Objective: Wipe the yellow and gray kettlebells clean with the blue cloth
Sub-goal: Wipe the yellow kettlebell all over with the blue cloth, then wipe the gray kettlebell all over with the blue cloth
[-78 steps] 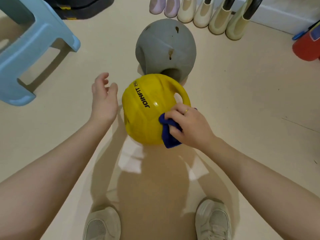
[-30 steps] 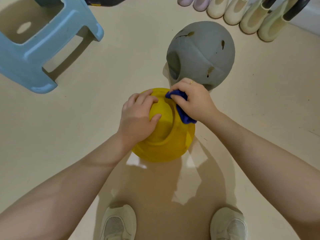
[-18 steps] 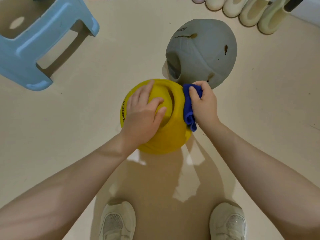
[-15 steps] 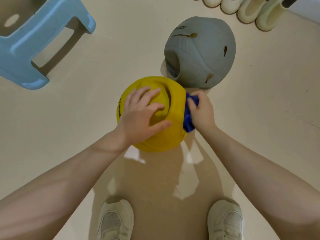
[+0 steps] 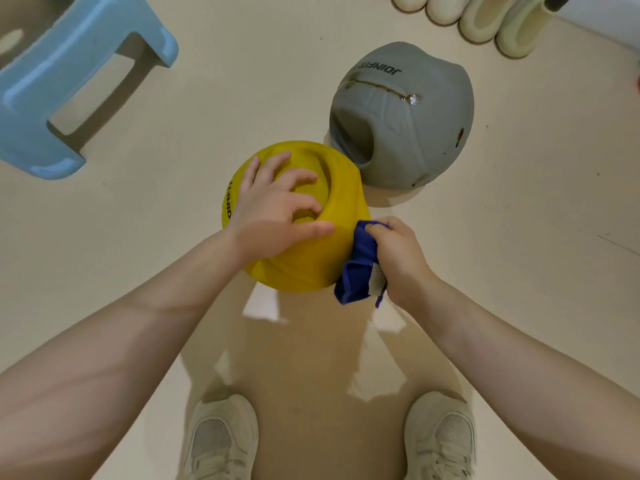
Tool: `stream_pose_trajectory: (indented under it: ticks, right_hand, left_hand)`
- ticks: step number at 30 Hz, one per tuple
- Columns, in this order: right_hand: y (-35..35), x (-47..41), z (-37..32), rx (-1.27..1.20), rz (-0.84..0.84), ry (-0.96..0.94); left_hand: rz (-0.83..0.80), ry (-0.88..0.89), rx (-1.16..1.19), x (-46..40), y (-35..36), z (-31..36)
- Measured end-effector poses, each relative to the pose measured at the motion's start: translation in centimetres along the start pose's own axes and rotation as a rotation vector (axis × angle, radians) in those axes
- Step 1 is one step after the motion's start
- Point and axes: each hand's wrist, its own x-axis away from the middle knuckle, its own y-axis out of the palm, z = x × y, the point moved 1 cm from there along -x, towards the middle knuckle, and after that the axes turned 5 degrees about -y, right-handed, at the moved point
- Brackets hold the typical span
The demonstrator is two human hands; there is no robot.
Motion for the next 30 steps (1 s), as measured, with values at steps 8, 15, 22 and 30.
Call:
stream_pose_trajectory:
  ticks: [8,15,22,30]
  right_hand:
    - [3.0,3.3,-0.2,0.802,-0.046,-1.146]
    - [1.2,3.0,0.9,1.177,-0.452,-1.486]
    - [-9.7,0.1,-2.6,0.486,0.313,-0.882]
    - [-21.5,-8.5,-7.6,0.413,0.183,-0.406]
  left_hand:
    - [-0.073,-0.102,0.142,0.6,-0.2,-0.3]
    - [0.063,-0.165,0.103,1.7,-0.2,-0.1]
    - [0.21,-0.024,0.254,-0.4,-1.6,5.8]
    - [-0.268,-0.361,0.467,-6.4,3.8,15.8]
